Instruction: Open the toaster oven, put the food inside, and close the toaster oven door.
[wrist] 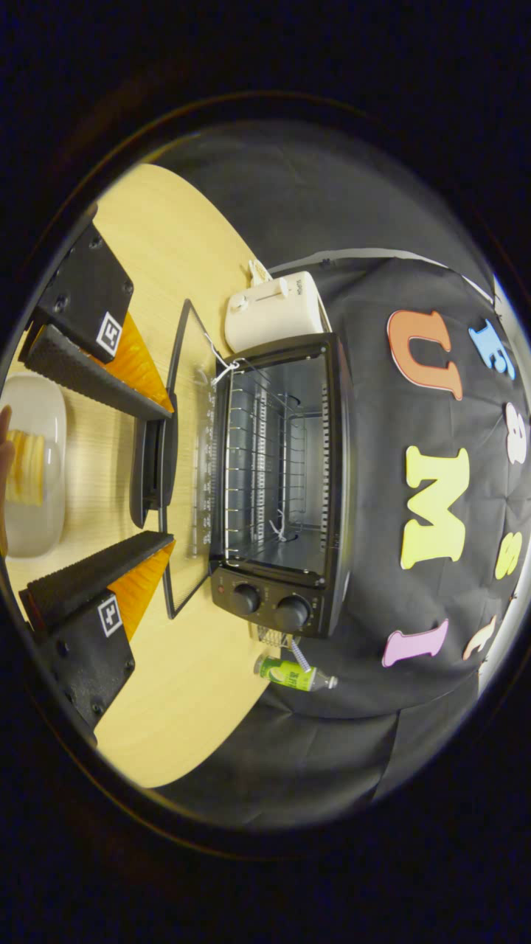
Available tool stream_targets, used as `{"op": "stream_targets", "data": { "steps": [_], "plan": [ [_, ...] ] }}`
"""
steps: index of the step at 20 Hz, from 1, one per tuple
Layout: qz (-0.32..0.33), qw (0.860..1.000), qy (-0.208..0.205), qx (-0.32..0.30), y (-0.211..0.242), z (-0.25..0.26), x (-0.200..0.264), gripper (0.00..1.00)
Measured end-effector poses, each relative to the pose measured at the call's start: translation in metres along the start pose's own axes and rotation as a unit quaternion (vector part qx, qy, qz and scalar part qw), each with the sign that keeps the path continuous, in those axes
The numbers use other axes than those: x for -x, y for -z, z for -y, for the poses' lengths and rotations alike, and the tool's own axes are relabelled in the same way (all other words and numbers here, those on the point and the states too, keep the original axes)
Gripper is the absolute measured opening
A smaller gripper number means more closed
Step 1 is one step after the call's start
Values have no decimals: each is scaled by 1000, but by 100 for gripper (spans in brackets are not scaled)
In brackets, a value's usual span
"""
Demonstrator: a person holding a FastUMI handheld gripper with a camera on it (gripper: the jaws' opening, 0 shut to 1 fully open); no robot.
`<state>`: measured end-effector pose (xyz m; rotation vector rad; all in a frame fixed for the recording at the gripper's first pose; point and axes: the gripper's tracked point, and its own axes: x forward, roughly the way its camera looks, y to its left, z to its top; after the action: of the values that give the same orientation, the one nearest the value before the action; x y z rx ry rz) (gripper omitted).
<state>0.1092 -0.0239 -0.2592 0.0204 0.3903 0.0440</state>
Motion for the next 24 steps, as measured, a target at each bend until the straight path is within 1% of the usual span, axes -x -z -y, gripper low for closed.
{"op": "stream_targets", "data": {
  "steps": [3, 5, 6, 8, 11, 12, 16, 19, 21, 24],
  "plan": [
    [-43, 998, -15, -38, 26, 0, -8, 100],
    [-28, 998, -26, -40, 19, -2, -6, 100],
    [-30, 998, -35, -30, 18, -6, -4, 100],
    [-33, 998, -40, -26, 22, -5, 3, 100],
    [-23, 998, -60, -25, 20, -15, 26, 100],
    [-15, 998, -60, -24, 19, -14, 36, 100],
    [7, 999, -33, -5, 33, -5, 78, 100],
    [27, 999, -20, 7, 46, -2, 97, 100],
    [15, 1000, -21, 7, 66, -2, 101, 100],
    [-42, 999, -20, -12, 101, -2, 94, 100]
  ]
}}
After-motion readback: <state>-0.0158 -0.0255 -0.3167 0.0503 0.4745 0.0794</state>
